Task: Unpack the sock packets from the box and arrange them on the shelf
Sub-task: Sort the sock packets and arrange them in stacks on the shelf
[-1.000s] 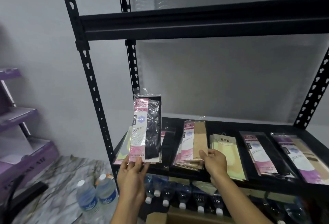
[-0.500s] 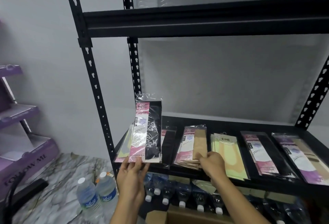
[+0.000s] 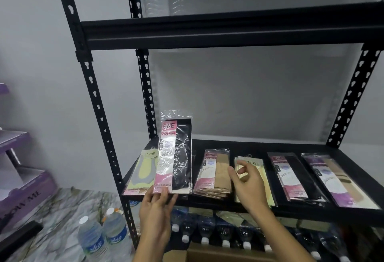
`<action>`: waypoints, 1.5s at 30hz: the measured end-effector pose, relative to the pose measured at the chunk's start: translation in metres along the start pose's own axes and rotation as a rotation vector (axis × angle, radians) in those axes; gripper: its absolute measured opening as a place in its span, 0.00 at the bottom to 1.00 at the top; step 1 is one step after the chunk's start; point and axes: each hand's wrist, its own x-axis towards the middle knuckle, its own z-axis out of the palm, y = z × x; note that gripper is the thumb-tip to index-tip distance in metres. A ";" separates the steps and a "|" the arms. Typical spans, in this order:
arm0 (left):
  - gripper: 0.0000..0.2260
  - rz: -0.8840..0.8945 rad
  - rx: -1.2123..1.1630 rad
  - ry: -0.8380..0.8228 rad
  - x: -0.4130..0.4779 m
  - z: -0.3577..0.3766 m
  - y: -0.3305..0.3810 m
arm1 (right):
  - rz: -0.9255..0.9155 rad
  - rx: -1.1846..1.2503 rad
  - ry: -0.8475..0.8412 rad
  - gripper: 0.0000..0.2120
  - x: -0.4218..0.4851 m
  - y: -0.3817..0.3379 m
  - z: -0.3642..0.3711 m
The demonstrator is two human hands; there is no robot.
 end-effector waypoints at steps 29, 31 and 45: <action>0.20 -0.257 0.214 -0.322 -0.075 0.139 -0.162 | 0.022 0.200 0.248 0.08 -0.027 0.075 -0.186; 0.19 -0.274 0.240 -0.330 -0.076 0.148 -0.173 | 0.026 0.193 0.270 0.08 -0.029 0.081 -0.196; 0.11 -0.355 0.591 -0.228 -0.082 0.179 -0.241 | 0.044 0.196 0.314 0.07 -0.034 0.098 -0.210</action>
